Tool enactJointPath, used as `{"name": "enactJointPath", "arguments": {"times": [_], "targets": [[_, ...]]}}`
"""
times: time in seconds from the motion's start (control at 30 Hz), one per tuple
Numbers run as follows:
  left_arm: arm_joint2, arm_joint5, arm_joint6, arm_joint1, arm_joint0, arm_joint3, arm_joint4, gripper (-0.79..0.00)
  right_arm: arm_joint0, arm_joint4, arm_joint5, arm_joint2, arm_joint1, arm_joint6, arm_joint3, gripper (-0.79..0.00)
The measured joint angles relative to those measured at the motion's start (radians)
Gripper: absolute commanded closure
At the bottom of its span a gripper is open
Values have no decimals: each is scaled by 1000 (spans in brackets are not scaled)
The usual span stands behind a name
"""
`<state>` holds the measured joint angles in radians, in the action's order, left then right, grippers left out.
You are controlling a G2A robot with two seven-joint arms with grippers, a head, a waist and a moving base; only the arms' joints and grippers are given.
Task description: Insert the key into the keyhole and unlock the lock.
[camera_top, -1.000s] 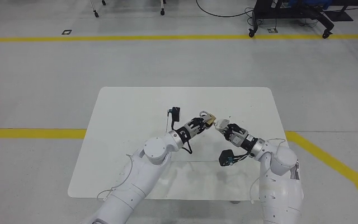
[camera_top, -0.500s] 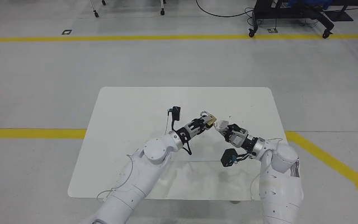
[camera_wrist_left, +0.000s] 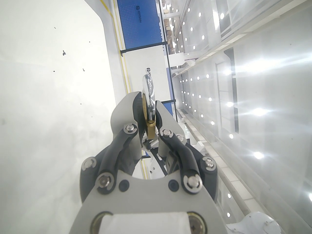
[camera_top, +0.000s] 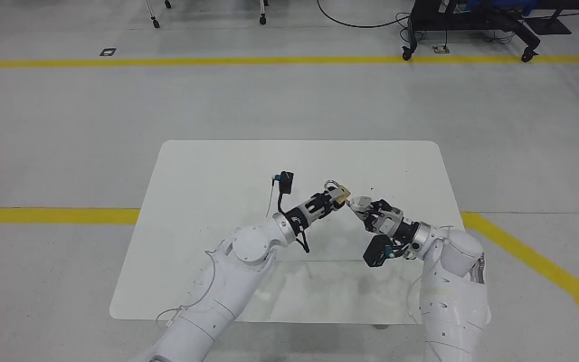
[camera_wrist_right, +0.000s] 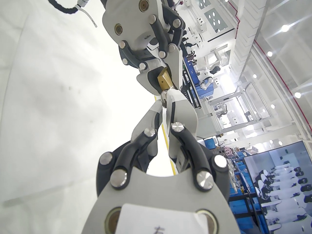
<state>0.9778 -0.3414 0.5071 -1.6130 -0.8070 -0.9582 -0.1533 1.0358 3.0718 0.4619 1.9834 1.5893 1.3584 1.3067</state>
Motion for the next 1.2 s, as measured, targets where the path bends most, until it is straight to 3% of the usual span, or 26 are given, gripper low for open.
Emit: {"name": "enactJointPath", "arguments": {"times": [0.2,0.37,0.57,0.93,1.2], "targets": [[-1,-24,-8,0,-3,1,22,0,-18,0,3,12,6,-3,-34,0],[0,6,-9,-1,-3,2,19,0,7,0,-22,15,-1,5,37,0],[1,53,-17,-4,-2,1,2,0,60,0,-211,-12,-6,-67,107,0],[-3,102,-4,-7,5,0,-3,0,104,-12,-325,-62,-26,-95,146,0],[-4,197,4,-9,10,-4,-10,0,151,-122,-498,-103,-44,-218,199,0]]}}
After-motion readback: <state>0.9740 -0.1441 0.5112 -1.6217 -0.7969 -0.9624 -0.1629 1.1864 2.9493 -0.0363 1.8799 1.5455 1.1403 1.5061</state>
